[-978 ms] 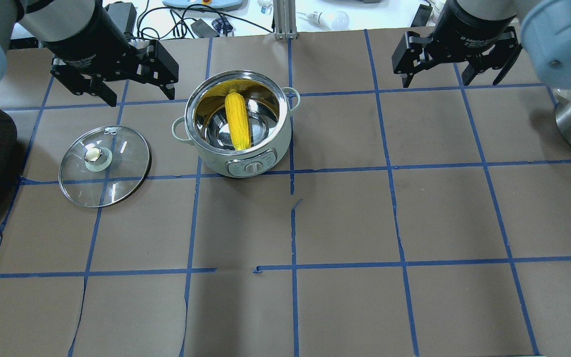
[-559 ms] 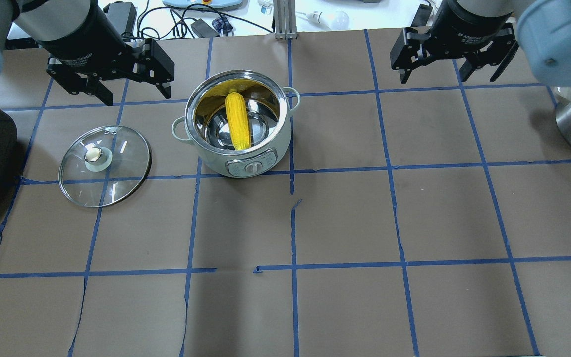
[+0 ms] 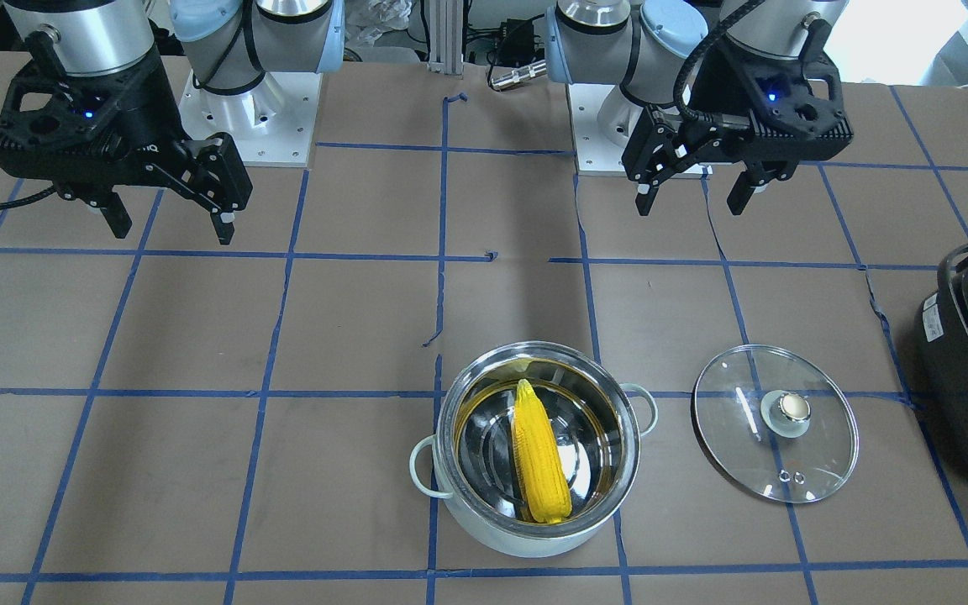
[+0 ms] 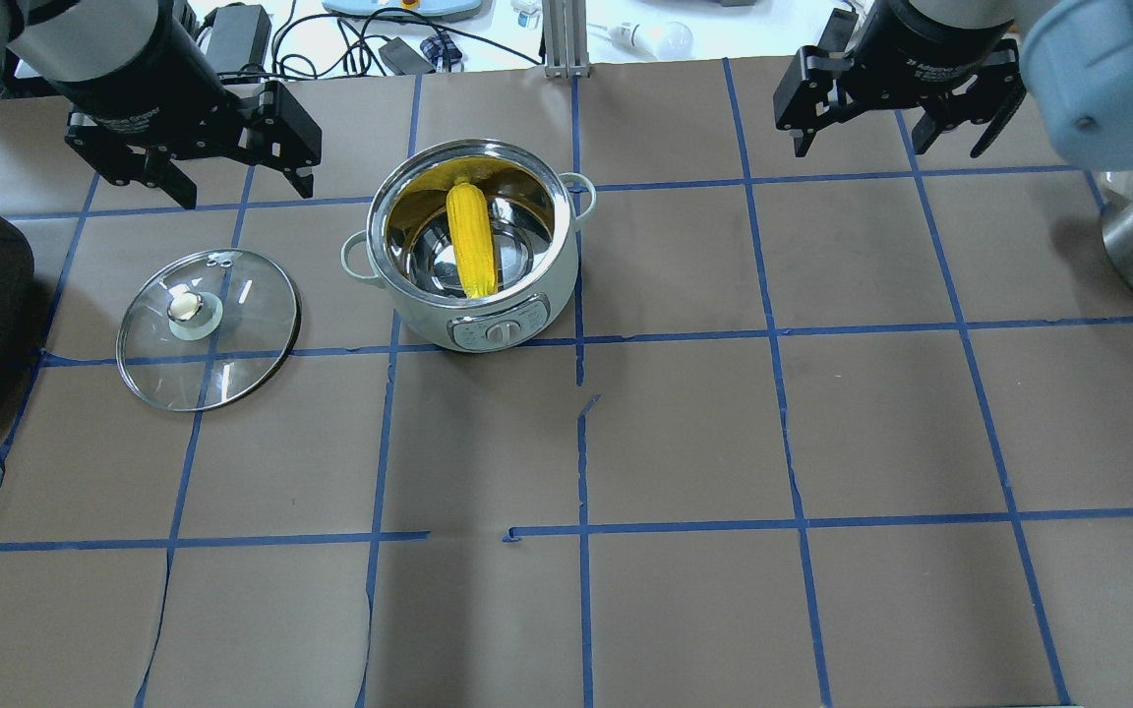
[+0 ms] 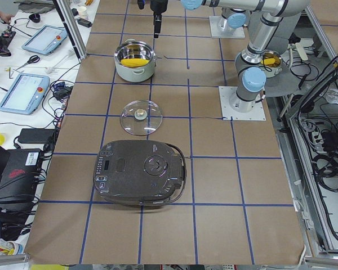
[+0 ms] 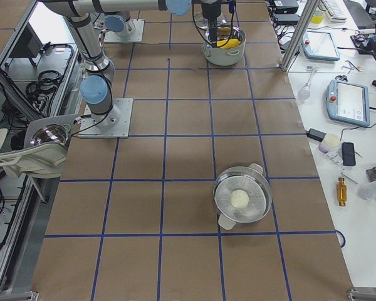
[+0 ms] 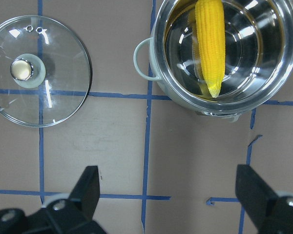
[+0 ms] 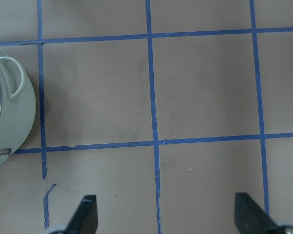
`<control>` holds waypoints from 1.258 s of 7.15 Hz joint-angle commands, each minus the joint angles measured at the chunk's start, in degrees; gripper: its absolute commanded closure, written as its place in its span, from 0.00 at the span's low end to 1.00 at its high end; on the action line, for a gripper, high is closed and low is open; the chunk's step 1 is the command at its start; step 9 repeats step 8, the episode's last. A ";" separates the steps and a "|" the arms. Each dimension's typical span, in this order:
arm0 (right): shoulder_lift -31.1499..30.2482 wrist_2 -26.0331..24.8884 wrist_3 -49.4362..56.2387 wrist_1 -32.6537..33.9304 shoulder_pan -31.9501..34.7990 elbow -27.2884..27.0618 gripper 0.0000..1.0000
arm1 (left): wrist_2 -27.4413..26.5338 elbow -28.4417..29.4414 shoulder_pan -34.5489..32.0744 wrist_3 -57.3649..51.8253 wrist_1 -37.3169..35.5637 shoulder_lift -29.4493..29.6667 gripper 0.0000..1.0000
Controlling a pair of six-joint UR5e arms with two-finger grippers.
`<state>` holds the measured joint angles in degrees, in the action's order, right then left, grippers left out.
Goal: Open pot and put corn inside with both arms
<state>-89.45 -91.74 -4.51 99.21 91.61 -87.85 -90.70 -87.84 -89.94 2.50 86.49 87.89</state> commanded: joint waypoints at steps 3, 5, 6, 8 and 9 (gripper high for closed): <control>0.24 0.15 -3.57 -0.16 0.24 -0.04 0.00 | -1.24 0.12 0.12 -1.70 0.17 0.35 0.00; 0.24 0.15 -3.57 -0.16 0.24 -0.13 0.00 | -0.01 0.30 0.12 -4.33 0.17 0.44 0.00; 0.33 0.15 -3.57 -0.16 0.24 -0.13 0.00 | -0.09 0.38 0.03 -4.69 0.26 0.53 0.00; 0.68 0.15 -3.48 -0.16 0.41 -0.04 0.00 | -0.27 0.38 0.03 -4.78 0.44 0.53 0.00; 0.68 0.15 -3.48 -0.16 0.41 -0.04 0.00 | -0.27 0.38 0.03 -4.78 0.44 0.53 0.00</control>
